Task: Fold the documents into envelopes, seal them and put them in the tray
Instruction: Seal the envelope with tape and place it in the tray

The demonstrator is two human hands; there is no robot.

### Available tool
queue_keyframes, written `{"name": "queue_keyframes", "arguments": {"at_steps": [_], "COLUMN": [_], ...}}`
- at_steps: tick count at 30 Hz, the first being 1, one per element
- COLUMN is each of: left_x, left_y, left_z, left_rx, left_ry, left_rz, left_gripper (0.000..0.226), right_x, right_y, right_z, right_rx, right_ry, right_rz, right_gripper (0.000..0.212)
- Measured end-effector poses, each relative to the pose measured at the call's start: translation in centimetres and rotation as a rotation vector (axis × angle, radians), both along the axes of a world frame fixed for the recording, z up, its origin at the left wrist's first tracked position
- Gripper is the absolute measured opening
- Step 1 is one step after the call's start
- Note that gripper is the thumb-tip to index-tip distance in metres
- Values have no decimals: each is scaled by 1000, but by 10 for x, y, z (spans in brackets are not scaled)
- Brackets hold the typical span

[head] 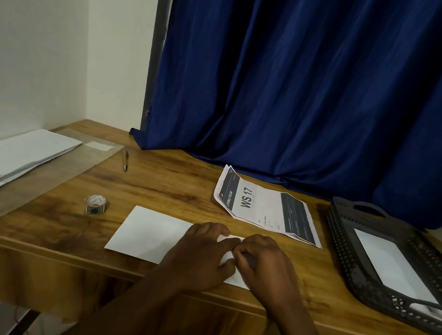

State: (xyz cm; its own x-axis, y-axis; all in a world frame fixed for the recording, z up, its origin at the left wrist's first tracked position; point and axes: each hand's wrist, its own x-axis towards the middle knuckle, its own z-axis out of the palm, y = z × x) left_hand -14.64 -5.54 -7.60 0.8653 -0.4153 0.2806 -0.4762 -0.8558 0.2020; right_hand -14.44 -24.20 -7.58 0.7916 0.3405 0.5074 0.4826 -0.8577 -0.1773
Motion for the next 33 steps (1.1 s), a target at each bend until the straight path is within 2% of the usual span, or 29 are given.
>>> {"name": "queue_keyframes", "arguments": {"at_steps": [6,10,12,16,20,26,33], "left_x": [2,3,3,1,0,-5,-5], "left_y": [1,0,1,1,0,0,-2], "left_z": [0,1,1,1,3,3,2], "left_rx": [93,122,131,149,137,24,71], "left_ry": [4,6,9,11,13,13,26], "left_rz": [-2,-6,-9,-18,-19,-15,-5], "left_gripper": [62,64,62,67,71,56,62], "right_x": [-2,-2,0,3,3,2,0], "right_y": [-2,-4,-6,-4,-1,-2,-3], "right_z": [-1,-1,-2,-1,0,-2,-1], "right_rx": [107,172,125,-35,-113,-105,-68], "right_ry": [65,61,42,102,118,103,107], "right_rz": [36,-17,-66,-131,-186,-178,-145], "right_gripper": [36,30,31,50,48,43,44]}}
